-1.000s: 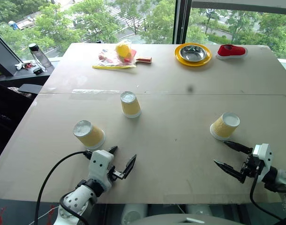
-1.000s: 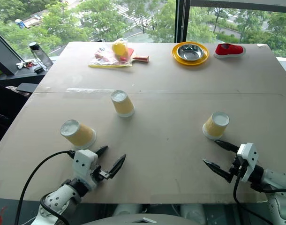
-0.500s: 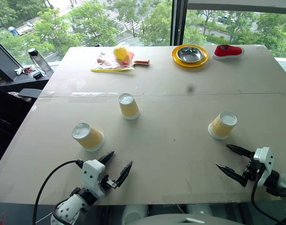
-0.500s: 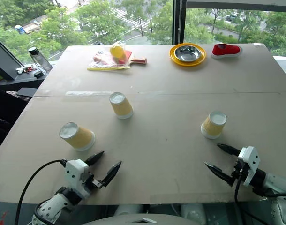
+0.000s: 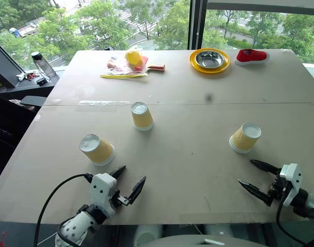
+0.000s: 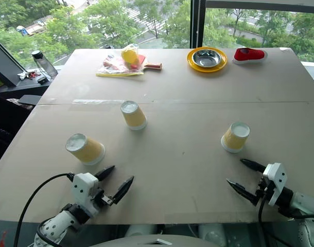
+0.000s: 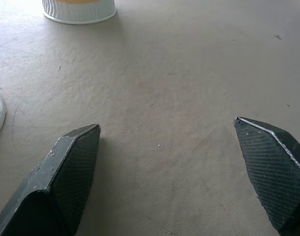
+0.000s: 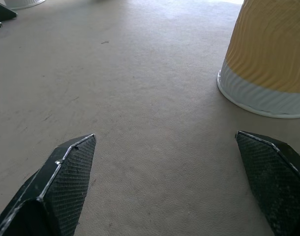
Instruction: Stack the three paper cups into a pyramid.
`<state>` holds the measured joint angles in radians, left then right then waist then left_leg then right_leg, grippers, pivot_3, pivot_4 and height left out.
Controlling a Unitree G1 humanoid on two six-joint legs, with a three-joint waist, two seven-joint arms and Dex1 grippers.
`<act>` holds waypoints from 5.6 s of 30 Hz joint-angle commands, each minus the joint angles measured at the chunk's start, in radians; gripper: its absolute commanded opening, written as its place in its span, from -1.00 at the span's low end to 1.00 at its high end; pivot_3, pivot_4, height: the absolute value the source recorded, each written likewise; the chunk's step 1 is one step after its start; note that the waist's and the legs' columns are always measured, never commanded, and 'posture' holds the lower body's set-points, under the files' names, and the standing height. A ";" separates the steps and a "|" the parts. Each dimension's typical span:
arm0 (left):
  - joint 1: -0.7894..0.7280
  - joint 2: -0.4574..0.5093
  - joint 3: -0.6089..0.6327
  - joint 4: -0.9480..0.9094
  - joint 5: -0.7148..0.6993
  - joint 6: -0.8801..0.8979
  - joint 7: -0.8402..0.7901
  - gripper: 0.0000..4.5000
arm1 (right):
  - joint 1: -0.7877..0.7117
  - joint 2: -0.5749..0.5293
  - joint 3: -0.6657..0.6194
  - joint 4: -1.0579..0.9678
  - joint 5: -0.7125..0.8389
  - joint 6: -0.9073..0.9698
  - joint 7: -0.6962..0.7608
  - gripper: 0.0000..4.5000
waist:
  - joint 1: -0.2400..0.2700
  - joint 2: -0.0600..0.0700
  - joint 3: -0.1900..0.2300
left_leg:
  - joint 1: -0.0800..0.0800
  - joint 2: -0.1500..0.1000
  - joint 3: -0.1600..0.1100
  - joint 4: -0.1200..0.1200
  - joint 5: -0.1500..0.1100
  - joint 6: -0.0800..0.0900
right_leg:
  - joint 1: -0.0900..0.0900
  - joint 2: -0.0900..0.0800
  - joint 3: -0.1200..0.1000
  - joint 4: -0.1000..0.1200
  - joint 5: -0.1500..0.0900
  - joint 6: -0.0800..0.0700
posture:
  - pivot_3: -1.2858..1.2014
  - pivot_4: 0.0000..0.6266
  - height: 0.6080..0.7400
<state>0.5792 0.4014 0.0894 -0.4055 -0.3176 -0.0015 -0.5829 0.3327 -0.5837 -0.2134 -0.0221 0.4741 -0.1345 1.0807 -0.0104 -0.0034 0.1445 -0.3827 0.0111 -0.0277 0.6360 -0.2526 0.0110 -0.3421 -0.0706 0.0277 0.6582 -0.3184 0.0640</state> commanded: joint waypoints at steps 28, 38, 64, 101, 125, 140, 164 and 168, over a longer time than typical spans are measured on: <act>-0.600 0.372 0.054 -0.334 -0.509 0.567 -0.160 0.98 | -0.262 0.040 -0.071 -0.164 0.042 0.222 -0.335 1.00 | 0.000 -0.005 0.007 | -0.002 -0.001 -0.003 0.000 0.000 0.000 | -0.001 0.001 -0.004 0.001 0.001 0.002 | 0.03 -0.52 1.00; -0.653 0.390 0.051 -0.331 -0.516 0.601 -0.163 0.98 | -0.298 0.045 -0.060 -0.132 0.057 0.275 -0.299 1.00 | -0.001 -0.005 0.011 | -0.002 -0.001 -0.003 0.000 0.000 0.000 | -0.001 0.002 -0.007 0.001 0.001 0.002 | 0.03 -0.52 1.00; -0.535 0.353 0.198 -0.294 -0.454 0.575 -0.078 1.00 | -0.746 0.208 0.256 0.113 -0.173 0.270 -0.347 -0.08 | -0.017 -0.005 0.017 | -0.001 0.000 -0.002 0.000 0.000 0.000 | -0.004 0.004 -0.005 0.003 0.001 0.003 | 0.03 -0.52 1.00; -0.533 0.327 0.183 -0.316 -0.436 0.563 -0.090 1.00 | -0.634 0.074 0.071 -0.081 0.005 0.451 -0.269 0.98 | -0.003 -0.005 0.017 | -0.010 -0.001 -0.005 0.001 0.001 -0.001 | -0.009 0.002 -0.009 0.003 0.001 0.003 | 0.03 -0.52 1.00; -0.851 -0.164 -0.113 0.103 0.230 0.405 0.550 1.00 | -0.216 -0.023 -0.172 -0.427 0.286 0.359 -0.049 0.98 | 0.007 -0.006 0.017 | -0.013 -0.004 -0.007 0.008 0.001 -0.001 | -0.008 0.003 -0.011 0.004 0.002 0.004 | 0.03 -0.52 1.00; -0.834 -0.186 -0.101 0.151 0.265 0.254 0.509 1.00 | -0.220 -0.019 -0.162 -0.422 0.291 0.345 -0.068 0.98 | 0.011 -0.006 0.017 | -0.012 -0.004 -0.008 0.010 0.001 -0.001 | -0.006 0.003 -0.011 0.004 0.002 0.004 | 0.03 -0.52 1.00; -0.861 -0.163 -0.099 0.289 0.291 0.222 0.407 1.00 | -0.214 -0.058 -0.149 -0.448 0.316 0.375 -0.019 0.98 | 0.023 -0.006 0.017 | -0.013 -0.004 -0.008 0.011 0.001 -0.001 | -0.006 0.003 -0.012 0.004 0.002 0.004 | 0.03 -0.52 1.00; -0.874 -0.164 -0.097 0.303 0.291 0.221 0.399 0.76 | -0.200 -0.054 -0.150 -0.455 0.327 0.379 -0.010 1.00 | 0.023 -0.006 0.017 | -0.013 -0.004 -0.008 0.011 0.001 -0.001 | -0.006 0.003 -0.012 0.004 0.002 0.004 | 0.03 -0.52 1.00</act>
<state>-0.2770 0.2336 -0.0116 -0.0925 -0.0316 0.2382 -0.1802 0.1296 -0.6283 -0.3584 -0.4388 0.7782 0.2491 1.0627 0.0124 -0.0095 0.1615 -0.3953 0.0072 -0.0361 0.6467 -0.2520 0.0104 -0.3484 -0.0674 0.0155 0.6626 -0.3165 0.0679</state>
